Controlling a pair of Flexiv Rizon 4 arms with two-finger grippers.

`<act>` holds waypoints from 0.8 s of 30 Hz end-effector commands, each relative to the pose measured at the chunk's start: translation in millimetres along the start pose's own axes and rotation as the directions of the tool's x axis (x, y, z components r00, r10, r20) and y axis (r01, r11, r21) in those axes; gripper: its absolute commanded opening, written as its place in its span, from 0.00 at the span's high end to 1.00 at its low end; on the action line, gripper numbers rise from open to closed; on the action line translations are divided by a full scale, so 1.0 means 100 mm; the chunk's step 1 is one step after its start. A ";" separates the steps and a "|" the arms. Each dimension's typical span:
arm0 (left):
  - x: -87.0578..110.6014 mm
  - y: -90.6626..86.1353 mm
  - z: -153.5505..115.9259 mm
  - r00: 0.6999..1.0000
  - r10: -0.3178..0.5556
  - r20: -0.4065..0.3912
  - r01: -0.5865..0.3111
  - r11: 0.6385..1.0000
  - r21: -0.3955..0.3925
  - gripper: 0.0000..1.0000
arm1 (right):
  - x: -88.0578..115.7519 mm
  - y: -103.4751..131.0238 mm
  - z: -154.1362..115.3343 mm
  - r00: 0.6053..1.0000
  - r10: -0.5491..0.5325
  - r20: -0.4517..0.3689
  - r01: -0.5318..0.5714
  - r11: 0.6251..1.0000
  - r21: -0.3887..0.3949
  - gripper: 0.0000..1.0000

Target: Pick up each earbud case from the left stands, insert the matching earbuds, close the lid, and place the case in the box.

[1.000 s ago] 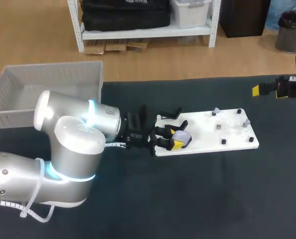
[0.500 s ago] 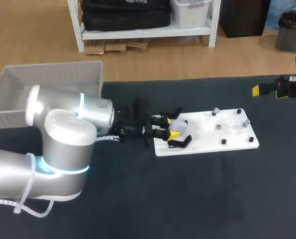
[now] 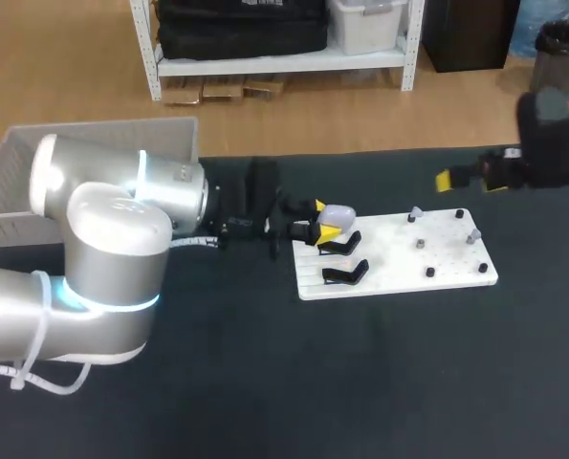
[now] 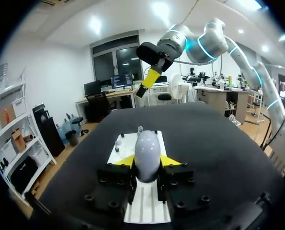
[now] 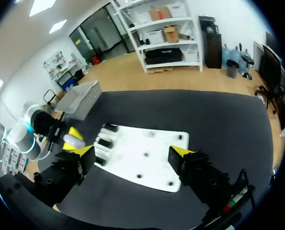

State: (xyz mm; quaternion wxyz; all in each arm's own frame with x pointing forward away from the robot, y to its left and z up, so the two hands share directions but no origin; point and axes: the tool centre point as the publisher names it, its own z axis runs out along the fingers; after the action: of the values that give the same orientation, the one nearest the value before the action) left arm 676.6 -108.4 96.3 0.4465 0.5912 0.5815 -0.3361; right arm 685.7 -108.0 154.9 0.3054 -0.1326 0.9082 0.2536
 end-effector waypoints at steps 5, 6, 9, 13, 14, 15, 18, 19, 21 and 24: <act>-0.13 0.20 0.15 0.999 0.032 -0.001 -0.032 0.999 0.002 1.00 | 0.04 0.48 0.21 0.999 -0.028 -0.040 0.030 0.997 0.072 0.00; -0.13 0.21 0.15 0.999 0.034 -0.001 -0.034 0.999 0.002 1.00 | 0.05 0.50 0.22 0.999 -0.023 -0.047 0.025 0.998 0.060 0.00; -0.14 0.25 0.16 0.999 0.040 -0.002 -0.040 0.999 0.002 1.00 | 0.09 0.58 0.28 0.997 -0.038 -0.064 0.041 0.998 0.048 0.00; -0.15 0.29 0.18 0.999 0.049 -0.005 -0.049 0.999 0.007 1.00 | 0.13 0.65 0.34 0.994 -0.058 -0.097 0.061 0.998 0.027 0.00; -0.16 0.30 0.19 0.998 0.055 -0.005 -0.055 0.998 0.008 1.00 | 0.15 0.69 0.36 0.992 -0.064 -0.105 0.066 0.998 0.021 0.00; -0.18 0.31 0.19 0.998 0.060 -0.006 -0.060 0.998 0.008 1.00 | 0.16 0.71 0.37 0.991 -0.066 -0.114 0.068 0.998 0.013 0.00; -0.21 0.31 0.19 0.997 0.071 -0.006 -0.071 0.997 0.010 1.00 | 0.19 0.72 0.42 0.989 -0.072 -0.132 0.074 0.997 0.004 0.00; -0.22 0.31 0.19 0.997 0.073 -0.005 -0.073 0.997 0.010 1.00 | 0.20 0.73 0.44 0.988 -0.072 -0.133 0.073 0.997 0.002 0.00; -0.24 0.28 0.19 0.997 0.077 0.002 -0.077 0.997 0.013 1.00 | 0.21 0.73 0.46 0.988 -0.068 -0.138 0.069 0.998 0.001 0.00; -0.27 0.24 0.18 0.996 0.084 0.010 -0.084 0.996 0.016 1.00 | 0.21 0.74 0.49 0.987 -0.063 -0.144 0.064 0.998 -0.002 0.00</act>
State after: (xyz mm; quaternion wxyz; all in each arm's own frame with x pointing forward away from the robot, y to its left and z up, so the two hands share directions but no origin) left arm 702.6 -134.5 117.4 0.4541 0.6180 0.5532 -0.3254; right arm 659.5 -24.7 137.8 0.2501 -0.1780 0.9234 0.2304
